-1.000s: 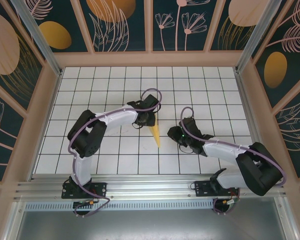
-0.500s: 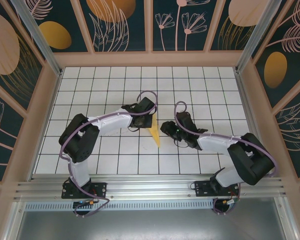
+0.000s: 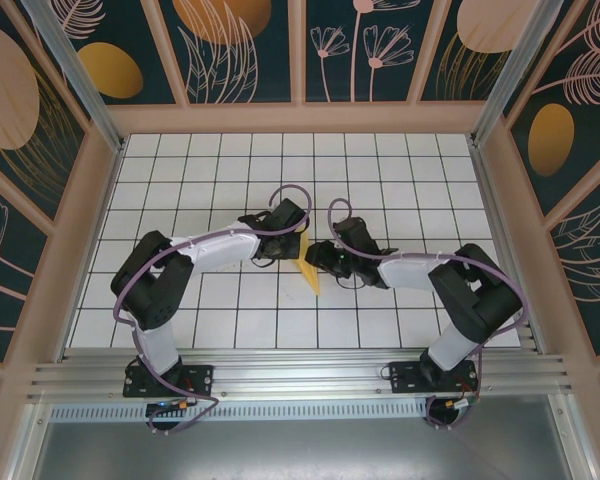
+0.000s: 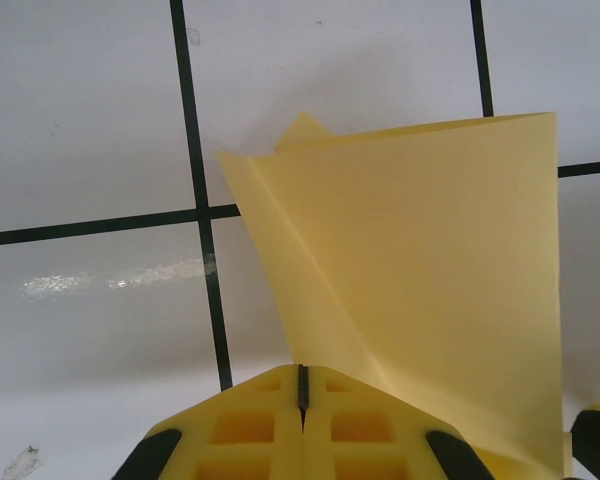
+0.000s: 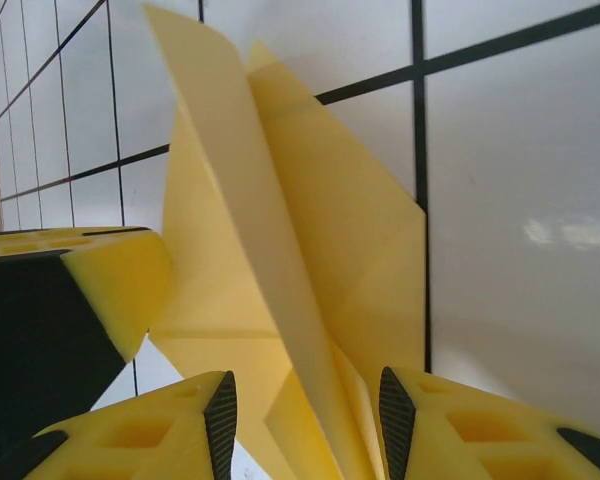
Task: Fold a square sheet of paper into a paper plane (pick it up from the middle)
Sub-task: Move a paper plane to the center of the table.
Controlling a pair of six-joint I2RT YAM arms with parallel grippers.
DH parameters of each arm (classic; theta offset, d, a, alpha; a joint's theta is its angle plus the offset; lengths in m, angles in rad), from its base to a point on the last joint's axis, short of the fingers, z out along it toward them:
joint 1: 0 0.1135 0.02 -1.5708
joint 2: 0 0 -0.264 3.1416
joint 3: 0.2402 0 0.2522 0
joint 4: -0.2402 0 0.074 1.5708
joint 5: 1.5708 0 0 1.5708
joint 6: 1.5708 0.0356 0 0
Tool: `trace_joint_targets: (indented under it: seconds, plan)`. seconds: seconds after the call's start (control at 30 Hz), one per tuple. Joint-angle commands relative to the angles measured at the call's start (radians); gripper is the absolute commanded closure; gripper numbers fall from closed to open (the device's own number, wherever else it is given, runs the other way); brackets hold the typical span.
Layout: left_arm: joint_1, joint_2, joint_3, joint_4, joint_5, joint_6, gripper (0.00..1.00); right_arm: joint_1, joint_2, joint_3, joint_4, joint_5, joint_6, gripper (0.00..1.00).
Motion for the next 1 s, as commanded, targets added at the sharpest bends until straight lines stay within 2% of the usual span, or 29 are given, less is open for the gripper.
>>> trace_joint_targets:
  seconds: [0.0,0.33,0.97]
  plan:
    - [-0.001,-0.021,-0.008,0.016,-0.008,0.006,0.97,0.007,0.030,0.039,0.005,-0.023,-0.043,0.55]
    - [-0.001,-0.024,-0.014,0.018,-0.013,0.007,0.97,0.015,0.056,0.060,-0.010,-0.036,-0.063,0.56]
    - [-0.001,-0.024,-0.020,0.024,-0.001,0.006,0.96,0.041,0.134,0.114,-0.102,0.003,-0.137,0.76]
